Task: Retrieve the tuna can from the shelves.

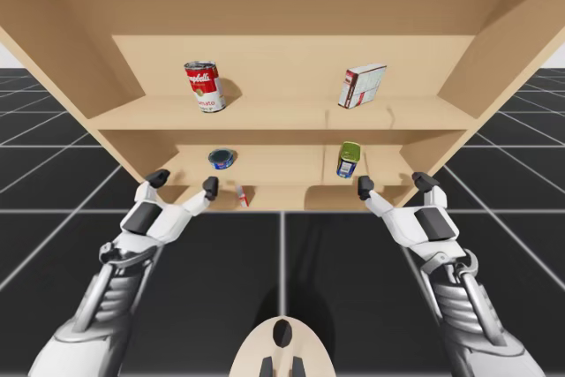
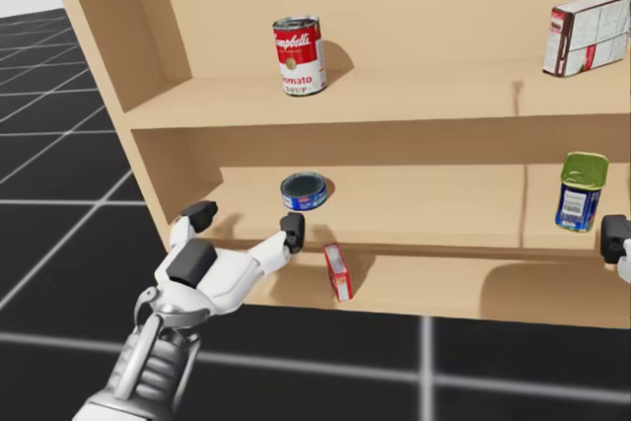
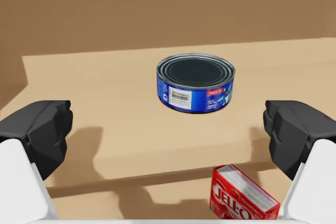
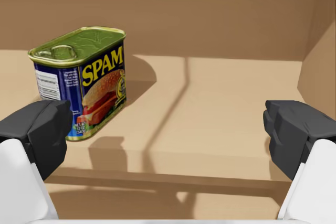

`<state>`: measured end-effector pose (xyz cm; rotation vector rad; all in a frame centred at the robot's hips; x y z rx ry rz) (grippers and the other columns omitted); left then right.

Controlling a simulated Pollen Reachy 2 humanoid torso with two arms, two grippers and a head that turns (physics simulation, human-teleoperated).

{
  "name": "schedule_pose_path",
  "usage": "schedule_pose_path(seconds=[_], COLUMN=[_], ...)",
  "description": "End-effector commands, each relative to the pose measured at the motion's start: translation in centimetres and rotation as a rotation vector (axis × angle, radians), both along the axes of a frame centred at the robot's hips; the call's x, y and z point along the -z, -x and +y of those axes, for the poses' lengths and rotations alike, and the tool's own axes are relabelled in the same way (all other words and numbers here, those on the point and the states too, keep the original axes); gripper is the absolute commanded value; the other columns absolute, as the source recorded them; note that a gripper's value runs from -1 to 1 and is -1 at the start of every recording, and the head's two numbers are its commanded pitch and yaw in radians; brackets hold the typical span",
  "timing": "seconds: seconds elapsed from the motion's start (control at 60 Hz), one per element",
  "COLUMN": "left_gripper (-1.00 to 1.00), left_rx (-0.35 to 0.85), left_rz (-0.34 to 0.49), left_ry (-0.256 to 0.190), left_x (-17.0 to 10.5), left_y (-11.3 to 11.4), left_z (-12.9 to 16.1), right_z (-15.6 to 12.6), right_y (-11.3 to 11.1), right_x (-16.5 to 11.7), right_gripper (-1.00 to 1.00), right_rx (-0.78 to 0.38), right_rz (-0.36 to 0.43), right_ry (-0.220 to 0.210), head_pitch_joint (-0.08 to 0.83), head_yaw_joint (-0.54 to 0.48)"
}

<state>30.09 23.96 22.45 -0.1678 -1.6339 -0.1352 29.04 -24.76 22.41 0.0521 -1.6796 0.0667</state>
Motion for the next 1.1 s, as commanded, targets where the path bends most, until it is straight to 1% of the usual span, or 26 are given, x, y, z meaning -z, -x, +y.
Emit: schedule_pose_path(seconds=[0.017, 0.05, 0.133, 0.15, 0.183, 0.2, 0.217, 0.267, 0.283, 0.333, 0.4, 0.483, 0.517, 0.6, 0.817, 0.833, 0.85, 0.867, 0.883, 0.9, 0.917, 0.95, 1.033, 1.1], left_gripper=[-1.0, -1.0, -1.0, -1.0, -1.0, -1.0, -1.0, -1.0, -1.0, -1.0, -1.0, -1.0, -1.0, -1.0, -1.0, -0.91, -0.87, -0.77, -0.17, 0.54, 0.72, 0.93, 1.0, 1.0], left_rx=[0.041, 0.057, 0.064, 0.076, 0.081, 0.079, 0.08, 0.074, 0.074, 0.07, 0.057, 0.033, 0.031, 0.009, -0.02, -0.022, -0.025, -0.029, -0.028, -0.027, -0.027, -0.03, -0.031, -0.028], left_rz=[0.013, 0.013, 0.039, 0.058, 0.072, 0.081, 0.099, 0.121, 0.141, 0.16, 0.189, 0.211, 0.224, 0.238, 0.269, 0.272, 0.274, 0.275, 0.274, 0.274, 0.273, 0.27, 0.255, 0.248], left_ry=[0.014, 0.019, 0.019, 0.03, 0.039, 0.039, 0.04, 0.039, 0.041, 0.046, 0.052, 0.03, 0.034, 0.022, 0.002, 0.0, -0.001, -0.003, 0.0, 0.001, 0.0, -0.009, -0.018, -0.019], left_x=[-3.0, -3.3, -4.0, -4.1, -4.1, -4.0, -3.9, -3.5, -3.2, -2.9, -2.2, -1.4, -1.2, -0.8, 0.2, 0.4, 0.4, 0.5, 0.5, 0.5, 0.6, 0.6, 0.4, 0.2], left_y=[1.0, 0.9, -0.2, -0.9, -1.4, -1.7, -2.5, -3.4, -4.2, -5.0, -6.5, -8.3, -8.8, -10.1, -11.7, -11.7, -11.7, -11.7, -11.7, -11.7, -11.7, -11.5, -11.2, -11.1], left_z=[-1.9, -2.1, -2.6, -2.7, -2.8, -2.9, -3.0, -3.1, -3.2, -3.2, -3.4, -3.8, -3.9, -4.2, -4.9, -5.0, -5.0, -5.0, -5.0, -5.0, -5.0, -5.1, -5.3, -5.3], right_z=[0.1, 0.1, 0.1, 0.1, 0.1, 0.1, 0.1, 0.1, 0.1, 0.1, 0.1, 0.1, 0.0, 0.0, -0.1, -0.1, -0.1, -0.1, -0.1, -0.1, -0.1, -0.1, -0.1, -0.1], right_y=[0.0, 0.0, -0.1, -0.1, -0.1, -0.1, 0.0, 0.0, 0.0, 0.0, -0.1, -0.1, -0.1, -0.1, -0.2, -0.2, -0.2, -0.2, -0.2, -0.2, -0.2, -0.2, -0.3, -0.3], right_x=[0.1, 0.1, 0.2, 0.2, 0.2, 0.2, 0.2, 0.2, 0.2, 0.1, 0.2, 0.2, 0.2, 0.2, 0.2, 0.2, 0.2, 0.2, 0.2, 0.2, 0.2, 0.2, 0.3, 0.3], right_gripper=[-1.0, -1.0, -1.0, -1.0, -1.0, -1.0, -1.0, -1.0, -1.0, -1.0, -1.0, -1.0, -1.0, -1.0, -1.0, -1.0, -1.0, -1.0, -1.0, -1.0, -1.0, -1.0, -1.0, -1.0], right_rx=[0.001, -0.001, -0.003, -0.004, -0.004, -0.004, -0.004, -0.004, -0.004, -0.005, -0.005, -0.005, -0.005, -0.005, -0.005, -0.005, -0.005, -0.005, -0.005, -0.005, -0.005, -0.005, -0.006, -0.007], right_rz=[0.004, 0.006, 0.008, 0.008, 0.007, 0.007, 0.007, 0.007, 0.007, 0.006, 0.005, 0.005, 0.005, 0.004, 0.003, 0.004, 0.004, 0.003, 0.004, 0.004, 0.004, 0.004, 0.006, 0.007], right_ry=[-0.007, -0.006, -0.006, -0.006, -0.006, -0.006, -0.007, -0.008, -0.008, -0.008, -0.009, -0.009, -0.01, -0.01, -0.012, -0.013, -0.013, -0.013, -0.013, -0.013, -0.013, -0.013, -0.013, -0.013], head_pitch_joint=[0.418, 0.419, 0.419, 0.418, 0.418, 0.418, 0.418, 0.419, 0.42, 0.419, 0.421, 0.424, 0.424, 0.423, 0.427, 0.427, 0.427, 0.427, 0.427, 0.427, 0.427, 0.428, 0.429, 0.427], head_yaw_joint=[0.24, 0.24, 0.24, 0.25, 0.25, 0.25, 0.25, 0.25, 0.25, 0.25, 0.25, 0.25, 0.25, 0.26, 0.25, 0.25, 0.25, 0.25, 0.25, 0.25, 0.25, 0.25, 0.25, 0.26])
